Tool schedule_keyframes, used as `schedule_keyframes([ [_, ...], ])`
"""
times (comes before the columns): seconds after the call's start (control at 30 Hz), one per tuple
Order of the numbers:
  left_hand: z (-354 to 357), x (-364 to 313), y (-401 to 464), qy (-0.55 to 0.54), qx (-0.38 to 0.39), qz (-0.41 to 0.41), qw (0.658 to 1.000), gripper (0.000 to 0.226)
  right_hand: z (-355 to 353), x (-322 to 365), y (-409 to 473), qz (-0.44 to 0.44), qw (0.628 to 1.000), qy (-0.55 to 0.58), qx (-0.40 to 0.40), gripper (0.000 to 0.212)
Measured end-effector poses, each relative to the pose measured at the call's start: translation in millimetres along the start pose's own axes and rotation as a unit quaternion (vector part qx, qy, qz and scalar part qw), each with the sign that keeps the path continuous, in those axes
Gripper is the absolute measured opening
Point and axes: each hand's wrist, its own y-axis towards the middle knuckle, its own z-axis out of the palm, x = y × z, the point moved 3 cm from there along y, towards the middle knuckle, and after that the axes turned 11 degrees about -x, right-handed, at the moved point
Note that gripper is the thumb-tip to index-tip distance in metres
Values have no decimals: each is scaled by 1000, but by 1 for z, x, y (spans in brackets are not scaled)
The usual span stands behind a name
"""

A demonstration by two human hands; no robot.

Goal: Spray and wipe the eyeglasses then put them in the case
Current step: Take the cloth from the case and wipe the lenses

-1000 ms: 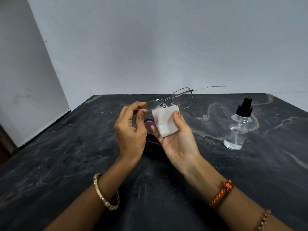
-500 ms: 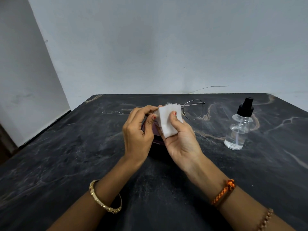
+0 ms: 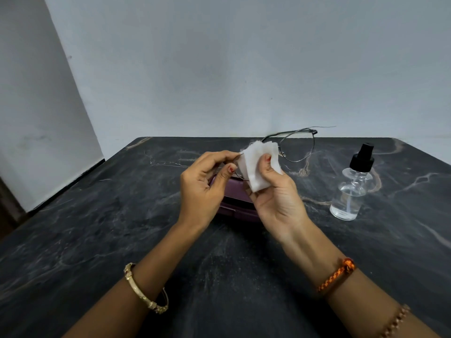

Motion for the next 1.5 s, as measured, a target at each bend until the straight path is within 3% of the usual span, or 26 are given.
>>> schedule_keyframes([
  [0.2,-5,0,5,3,-5,3,1000,29,-6,8,4,-31,989,-141,37,34],
  [0.4,-6,-1,7,30,-1,5,1000,28,-6,9,5,-25,990,-127,48,27],
  [0.6,-3,-4,7,20,-1,5,1000,29,0,5,0,9,999,-28,22,26],
  [0.73,2,-6,2,9,11,9,1000,32,-1,6,0,32,998,44,-11,9],
  [1.03,0,-8,0,86,32,92,992,16,1,1,3,15,998,-35,51,30],
  [1.23,-4,-8,5,70,2,73,995,25,-3,9,4,-41,984,-158,65,8],
  [1.3,-5,-9,7,75,0,78,994,25,-3,9,4,-39,982,-175,65,10],
  [1.5,-3,-10,7,70,-2,75,995,26,-3,14,5,-5,999,-48,19,10],
])
